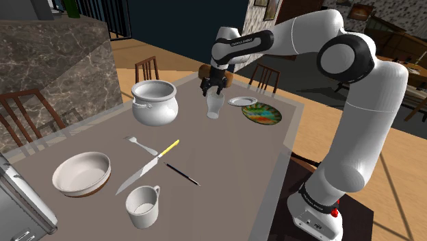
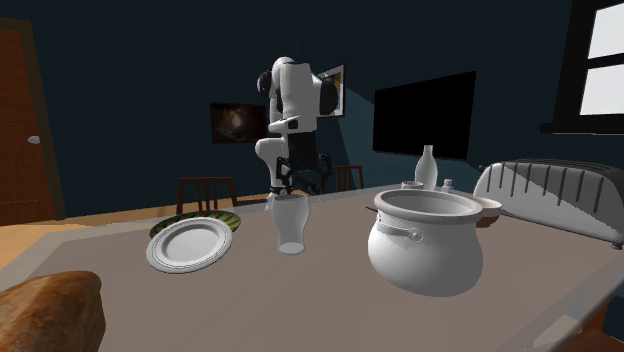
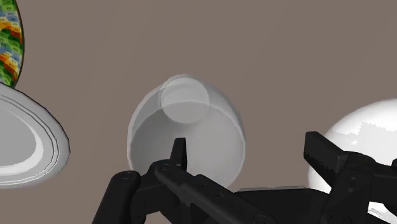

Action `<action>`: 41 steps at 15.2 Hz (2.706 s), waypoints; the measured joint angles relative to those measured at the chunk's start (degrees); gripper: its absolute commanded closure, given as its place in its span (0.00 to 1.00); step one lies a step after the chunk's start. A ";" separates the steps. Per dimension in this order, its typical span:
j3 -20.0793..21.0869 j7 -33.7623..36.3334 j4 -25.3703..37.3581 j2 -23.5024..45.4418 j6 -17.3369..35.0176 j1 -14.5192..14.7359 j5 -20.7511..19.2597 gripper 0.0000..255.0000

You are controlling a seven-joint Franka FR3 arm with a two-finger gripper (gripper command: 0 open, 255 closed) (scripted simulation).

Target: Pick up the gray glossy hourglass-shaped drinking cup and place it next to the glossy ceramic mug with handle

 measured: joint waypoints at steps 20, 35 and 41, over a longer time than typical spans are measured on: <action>0.27 -0.18 -0.65 3.97 5.00 0.13 0.48 1.00; 0.09 0.31 2.79 1.66 -0.82 0.10 0.05 1.00; 0.02 0.71 5.77 0.30 -5.15 0.10 -0.22 1.00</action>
